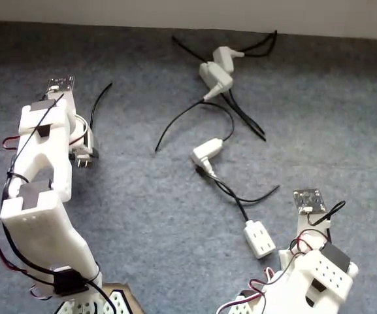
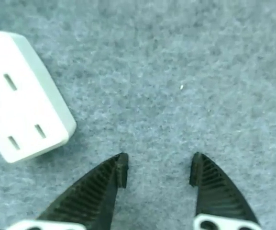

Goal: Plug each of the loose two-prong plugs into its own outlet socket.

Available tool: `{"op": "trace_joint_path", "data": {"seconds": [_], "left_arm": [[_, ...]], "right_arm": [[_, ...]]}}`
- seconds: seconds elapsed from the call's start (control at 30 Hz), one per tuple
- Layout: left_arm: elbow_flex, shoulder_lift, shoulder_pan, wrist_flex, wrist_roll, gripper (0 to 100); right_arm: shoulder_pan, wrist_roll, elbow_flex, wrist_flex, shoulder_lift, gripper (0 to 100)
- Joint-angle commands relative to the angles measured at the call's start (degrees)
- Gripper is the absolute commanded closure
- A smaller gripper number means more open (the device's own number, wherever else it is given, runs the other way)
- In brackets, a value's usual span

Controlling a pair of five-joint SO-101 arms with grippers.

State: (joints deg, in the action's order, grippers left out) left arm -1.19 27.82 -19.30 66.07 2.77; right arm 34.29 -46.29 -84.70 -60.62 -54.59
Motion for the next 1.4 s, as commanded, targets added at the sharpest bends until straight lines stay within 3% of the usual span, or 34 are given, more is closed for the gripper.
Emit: {"op": "trace_joint_path", "data": {"seconds": [0.0,0.4,0.73,0.93,1.17,1.3,1.37], "left_arm": [[-0.13,2.51,1.19,-1.41,-0.79,82],[1.19,2.95,2.42,-1.49,3.60,99],[6.99,-0.84,5.76,2.46,3.52,99],[12.26,-15.16,13.14,11.52,3.43,99],[12.44,-32.75,25.98,11.87,2.64,99],[12.26,-39.16,32.22,4.04,-7.74,99],[12.18,-41.36,34.86,-0.88,-9.49,99]], "right_arm": [[-0.57,-0.18,-0.66,1.36,-0.13,78.5],[-0.66,-0.18,-0.66,1.36,-0.13,78.5],[-0.92,-0.18,-0.66,1.45,-0.13,78.5],[-0.75,-0.18,-0.57,1.54,-0.13,78.5],[-1.01,-0.18,-0.57,1.54,-0.13,78.6],[-1.01,-0.18,-0.66,7.16,-0.13,78.6],[-1.01,-0.18,-0.75,10.33,-0.13,78.6]]}}
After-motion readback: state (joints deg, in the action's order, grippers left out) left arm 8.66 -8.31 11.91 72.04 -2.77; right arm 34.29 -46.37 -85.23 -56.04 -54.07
